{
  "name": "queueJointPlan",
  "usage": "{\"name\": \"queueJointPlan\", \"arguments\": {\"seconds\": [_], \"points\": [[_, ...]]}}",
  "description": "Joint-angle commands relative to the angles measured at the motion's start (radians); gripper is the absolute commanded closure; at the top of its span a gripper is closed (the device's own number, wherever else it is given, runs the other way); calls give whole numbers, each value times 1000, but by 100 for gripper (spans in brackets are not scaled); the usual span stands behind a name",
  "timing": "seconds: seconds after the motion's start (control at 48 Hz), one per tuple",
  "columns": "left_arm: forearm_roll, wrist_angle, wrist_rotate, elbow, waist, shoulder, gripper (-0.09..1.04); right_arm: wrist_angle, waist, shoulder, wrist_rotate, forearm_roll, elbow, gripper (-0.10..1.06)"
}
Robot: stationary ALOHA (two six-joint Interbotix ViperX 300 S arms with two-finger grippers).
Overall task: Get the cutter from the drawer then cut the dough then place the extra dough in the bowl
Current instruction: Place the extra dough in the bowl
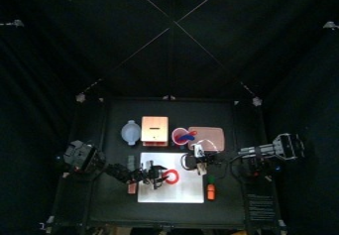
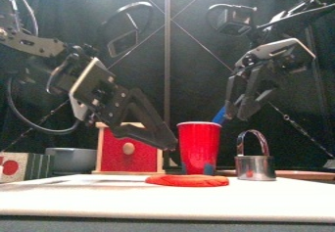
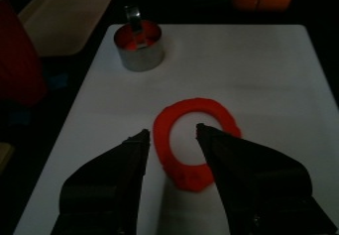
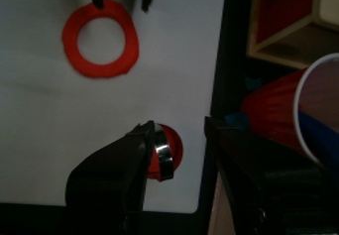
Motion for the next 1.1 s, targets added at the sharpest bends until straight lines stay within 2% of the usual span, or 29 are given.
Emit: {"name": "queueJointPlan", "arguments": {"seconds": [0.021, 0.188, 0.396, 0.75, 1.104], "points": [[0, 49, 2, -38, 31, 11, 10, -9, 15, -6, 0, 18, -32, 16], [2, 164, 5, -71, 66, 31, 10, -12, 21, -2, 0, 31, -28, 16], [3, 258, 0, -86, 86, 29, 16, -25, 23, -2, -2, 54, -11, 16], [6, 275, 2, -63, 86, 35, 38, -41, 21, 6, -2, 86, -5, 16], [37, 218, 6, -58, 86, -15, 42, -49, 21, 17, 0, 91, -26, 16]]}}
